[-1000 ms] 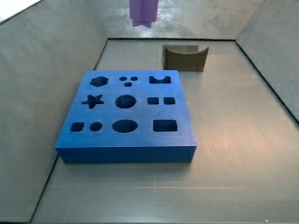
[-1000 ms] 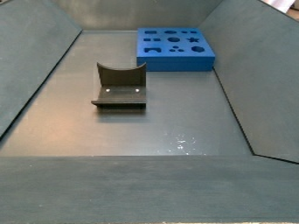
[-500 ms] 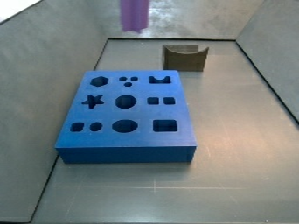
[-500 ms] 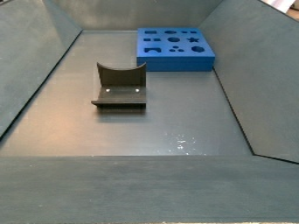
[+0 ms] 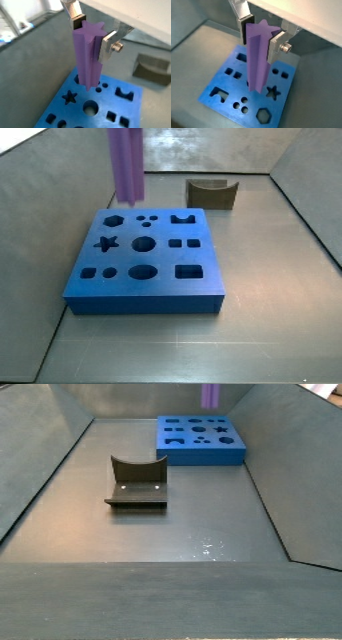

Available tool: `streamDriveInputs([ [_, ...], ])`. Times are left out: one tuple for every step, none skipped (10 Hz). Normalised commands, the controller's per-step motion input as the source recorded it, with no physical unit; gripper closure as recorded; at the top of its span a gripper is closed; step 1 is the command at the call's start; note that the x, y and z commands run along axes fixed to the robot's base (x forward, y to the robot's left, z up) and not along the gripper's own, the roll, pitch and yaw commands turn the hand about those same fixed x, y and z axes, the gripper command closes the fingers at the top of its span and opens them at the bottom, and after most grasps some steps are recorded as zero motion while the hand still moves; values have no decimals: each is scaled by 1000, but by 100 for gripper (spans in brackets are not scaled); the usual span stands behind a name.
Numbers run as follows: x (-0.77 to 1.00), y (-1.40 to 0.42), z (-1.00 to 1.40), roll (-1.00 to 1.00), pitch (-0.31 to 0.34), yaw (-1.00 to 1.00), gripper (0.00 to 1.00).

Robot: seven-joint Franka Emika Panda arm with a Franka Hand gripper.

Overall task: Pick up the star object. Move up. Place the star object on the fixture. Regrasp the star object. Move to above the board. Insert the star object.
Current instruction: Insert the star object.

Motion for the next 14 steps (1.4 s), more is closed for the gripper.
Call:
streamDriveInputs([
  [-149, 34, -1000, -29, -17, -997, 100],
  [-74, 0, -794, -34, -149, -1000, 100],
  [-71, -51, -560, -97, -211, -966, 100],
  [-94, -97, -414, -177, -181, -874, 100],
  [-100, -157, -197, -359, -83, -634, 100],
  [-351, -206, 0, -500, -159, -351, 100],
  [-469, -83, 171, -500, -259, -151, 100],
  [-669, -29, 43, -500, -244, -51, 100],
  [-811, 0, 0, -467, -234, 0, 100],
  [-846, -23, -137, -106, -249, 0, 100],
  [-526, -46, -83, 27, -151, 0, 100],
  [-174, 0, -3, 64, -9, 0, 100],
  [-157, 0, -74, 390, 0, 240, 100],
  [-240, -80, -166, 420, 0, 643, 100],
])
